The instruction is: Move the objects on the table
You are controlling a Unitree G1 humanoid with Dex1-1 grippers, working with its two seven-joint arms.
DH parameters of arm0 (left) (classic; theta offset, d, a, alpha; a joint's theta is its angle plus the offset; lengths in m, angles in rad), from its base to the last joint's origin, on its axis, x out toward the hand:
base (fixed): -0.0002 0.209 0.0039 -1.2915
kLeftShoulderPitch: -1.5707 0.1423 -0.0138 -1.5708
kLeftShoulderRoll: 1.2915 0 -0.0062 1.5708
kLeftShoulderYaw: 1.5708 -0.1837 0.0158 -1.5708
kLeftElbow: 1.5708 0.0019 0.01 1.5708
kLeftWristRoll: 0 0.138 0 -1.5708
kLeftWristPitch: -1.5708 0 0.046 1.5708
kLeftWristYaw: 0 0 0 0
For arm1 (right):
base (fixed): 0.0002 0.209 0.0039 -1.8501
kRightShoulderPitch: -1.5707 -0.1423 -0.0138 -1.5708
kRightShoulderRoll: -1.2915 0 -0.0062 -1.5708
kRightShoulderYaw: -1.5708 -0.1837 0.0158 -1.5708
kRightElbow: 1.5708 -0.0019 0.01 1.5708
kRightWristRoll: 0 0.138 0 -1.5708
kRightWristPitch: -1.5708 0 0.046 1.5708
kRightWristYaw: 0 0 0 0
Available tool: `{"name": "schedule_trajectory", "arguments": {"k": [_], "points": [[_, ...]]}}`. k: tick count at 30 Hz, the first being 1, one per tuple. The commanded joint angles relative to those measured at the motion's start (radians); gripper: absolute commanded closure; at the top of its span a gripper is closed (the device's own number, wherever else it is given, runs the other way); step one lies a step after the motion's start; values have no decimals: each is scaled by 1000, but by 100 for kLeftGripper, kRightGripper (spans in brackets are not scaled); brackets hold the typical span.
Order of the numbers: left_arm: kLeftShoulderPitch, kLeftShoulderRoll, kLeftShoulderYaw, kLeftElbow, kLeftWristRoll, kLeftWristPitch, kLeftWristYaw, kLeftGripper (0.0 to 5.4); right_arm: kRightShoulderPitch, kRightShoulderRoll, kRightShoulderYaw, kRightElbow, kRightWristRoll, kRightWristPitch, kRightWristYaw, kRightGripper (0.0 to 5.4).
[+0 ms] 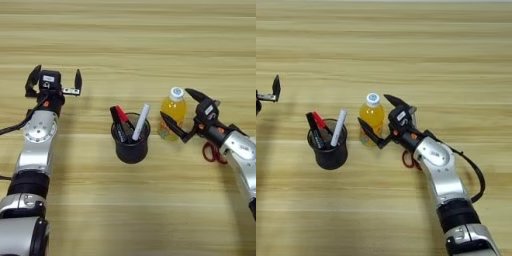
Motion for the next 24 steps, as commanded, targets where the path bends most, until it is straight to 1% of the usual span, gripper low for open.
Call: {"name": "schedule_trajectory", "arguments": {"k": [1,10,13,24], "points": [[-12,-1,-7,1,12,-1,5,0,-18,-13,9,20,-31,18,-10,39],[-8,-1,-7,-6,12,-1,4,0,-12,-13,17,17,-36,21,2,152],[-7,0,-7,-8,12,-1,3,0,-10,-13,19,14,-37,19,4,180],[-6,0,-7,-10,12,0,2,0,-7,-12,20,9,-31,9,9,186]]}}
